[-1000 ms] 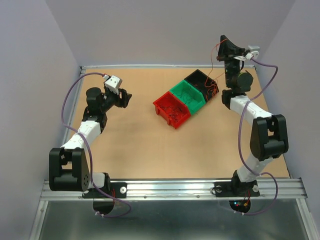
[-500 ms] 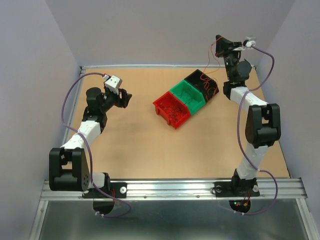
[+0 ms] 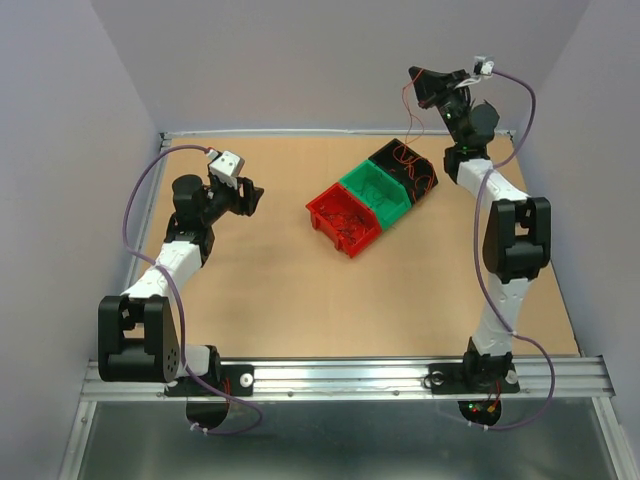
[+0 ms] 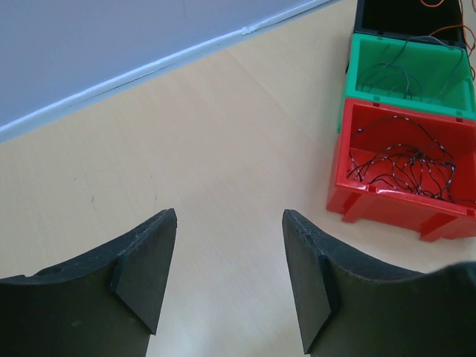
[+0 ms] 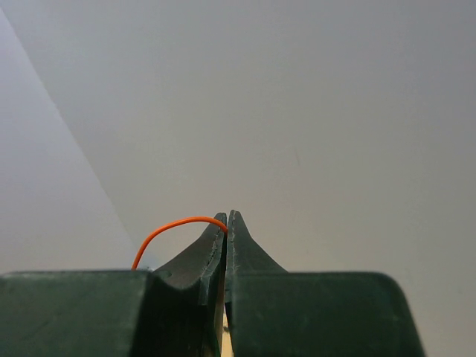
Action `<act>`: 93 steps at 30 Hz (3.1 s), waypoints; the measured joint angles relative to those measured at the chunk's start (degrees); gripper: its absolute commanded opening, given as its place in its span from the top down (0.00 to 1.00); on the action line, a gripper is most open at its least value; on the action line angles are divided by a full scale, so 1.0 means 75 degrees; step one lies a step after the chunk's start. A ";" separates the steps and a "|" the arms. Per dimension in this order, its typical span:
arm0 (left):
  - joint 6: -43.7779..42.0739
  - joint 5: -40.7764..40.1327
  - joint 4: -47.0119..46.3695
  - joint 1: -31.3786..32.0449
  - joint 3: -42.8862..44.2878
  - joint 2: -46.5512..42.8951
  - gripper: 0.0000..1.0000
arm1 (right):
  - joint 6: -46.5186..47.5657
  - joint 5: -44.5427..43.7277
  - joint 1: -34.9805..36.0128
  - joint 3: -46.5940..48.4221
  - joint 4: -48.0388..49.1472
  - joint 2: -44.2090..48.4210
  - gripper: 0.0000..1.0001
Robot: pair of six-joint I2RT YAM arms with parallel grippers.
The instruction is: Untangle the cables
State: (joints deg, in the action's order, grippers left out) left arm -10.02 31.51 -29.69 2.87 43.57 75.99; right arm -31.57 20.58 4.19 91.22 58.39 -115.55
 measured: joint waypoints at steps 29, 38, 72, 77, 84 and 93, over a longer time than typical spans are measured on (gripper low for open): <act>-0.0006 0.0047 0.0035 0.0009 0.0009 0.0000 0.30 | -0.0003 0.0527 0.0697 0.4922 -0.3386 -0.3002 0.99; -0.0006 0.0175 0.0052 0.0058 0.0009 0.0000 0.30 | -0.0289 0.0073 0.0691 0.4957 -0.3570 -0.3002 0.99; -0.0175 0.0166 0.0108 0.0393 0.0009 -0.0119 0.30 | 0.0003 -0.4418 -0.0172 -0.3582 -0.2801 0.0501 1.00; -0.0213 0.0119 0.0122 0.0460 0.0009 -0.0108 0.30 | 0.0405 -0.4922 -0.0140 -0.4392 -0.2940 0.1163 0.99; -0.0259 0.0026 0.0189 0.0507 0.0009 0.0050 0.30 | 0.1472 -0.5735 0.0326 -0.4371 -0.4080 0.1239 1.00; -0.0341 -0.0090 0.0367 0.0571 0.0012 0.0125 0.30 | 0.2821 -0.5657 0.1122 -0.2503 -0.6289 0.0615 0.99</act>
State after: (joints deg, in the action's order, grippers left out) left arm -12.58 30.83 -26.94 7.16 43.66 76.93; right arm -10.41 -21.85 12.60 72.44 11.22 -110.93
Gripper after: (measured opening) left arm 0.698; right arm 0.024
